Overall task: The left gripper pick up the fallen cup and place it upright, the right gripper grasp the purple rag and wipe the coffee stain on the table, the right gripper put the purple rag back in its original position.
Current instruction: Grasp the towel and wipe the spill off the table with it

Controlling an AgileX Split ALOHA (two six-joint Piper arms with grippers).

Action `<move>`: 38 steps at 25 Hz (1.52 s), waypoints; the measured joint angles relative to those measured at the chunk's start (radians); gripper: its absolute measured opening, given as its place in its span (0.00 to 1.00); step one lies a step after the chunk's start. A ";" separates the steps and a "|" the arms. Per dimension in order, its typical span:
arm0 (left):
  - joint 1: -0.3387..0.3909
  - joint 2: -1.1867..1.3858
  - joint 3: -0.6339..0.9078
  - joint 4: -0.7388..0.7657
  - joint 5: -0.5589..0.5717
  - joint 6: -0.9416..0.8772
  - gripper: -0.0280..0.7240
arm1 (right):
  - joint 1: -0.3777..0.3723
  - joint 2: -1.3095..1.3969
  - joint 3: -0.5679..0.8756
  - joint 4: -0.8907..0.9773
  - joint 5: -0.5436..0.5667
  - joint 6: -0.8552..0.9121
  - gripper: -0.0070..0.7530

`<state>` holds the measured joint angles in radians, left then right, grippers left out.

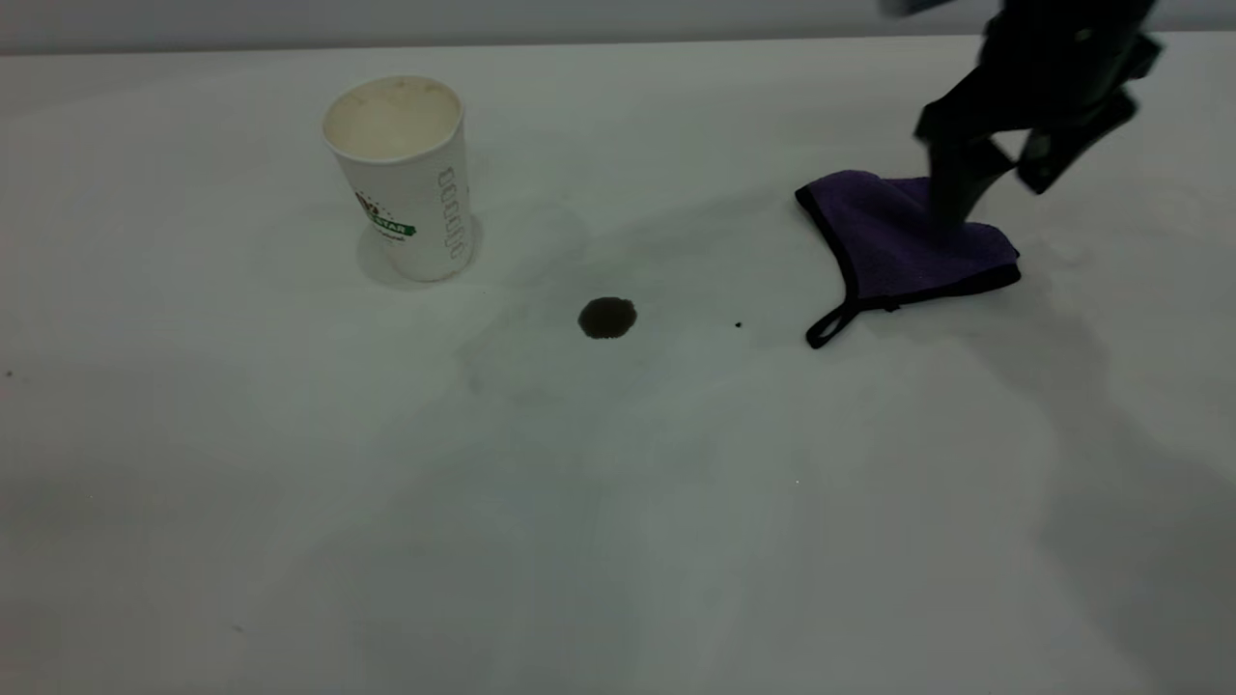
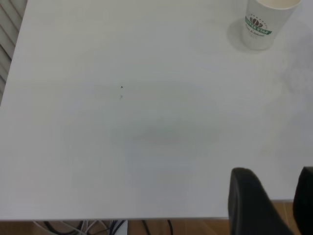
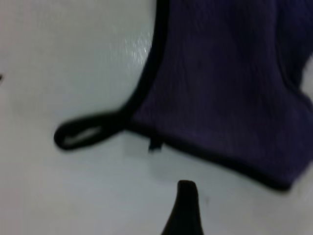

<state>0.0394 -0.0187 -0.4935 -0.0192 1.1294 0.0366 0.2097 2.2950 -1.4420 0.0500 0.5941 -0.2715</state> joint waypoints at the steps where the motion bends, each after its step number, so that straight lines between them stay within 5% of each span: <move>1: 0.000 0.000 0.000 0.000 0.000 0.000 0.42 | 0.000 0.029 -0.033 0.013 0.005 -0.018 0.97; 15: 0.000 0.000 0.000 0.000 0.000 0.000 0.42 | -0.006 0.204 -0.174 0.022 -0.055 -0.198 0.92; 19: 0.000 0.000 0.000 0.000 0.000 0.000 0.42 | -0.009 0.225 -0.175 0.023 -0.077 -0.198 0.74; 24: 0.000 0.000 0.000 0.000 0.000 0.000 0.42 | -0.001 0.233 -0.179 0.093 -0.076 -0.198 0.23; 26: 0.000 0.000 0.000 0.000 0.000 0.000 0.42 | 0.007 0.233 -0.180 0.107 -0.076 -0.198 0.11; 38: 0.000 0.000 0.000 0.000 0.000 0.000 0.42 | 0.271 0.237 -0.180 0.243 -0.092 -0.199 0.10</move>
<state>0.0394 -0.0187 -0.4935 -0.0192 1.1294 0.0366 0.4811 2.5322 -1.6224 0.2931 0.5023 -0.4701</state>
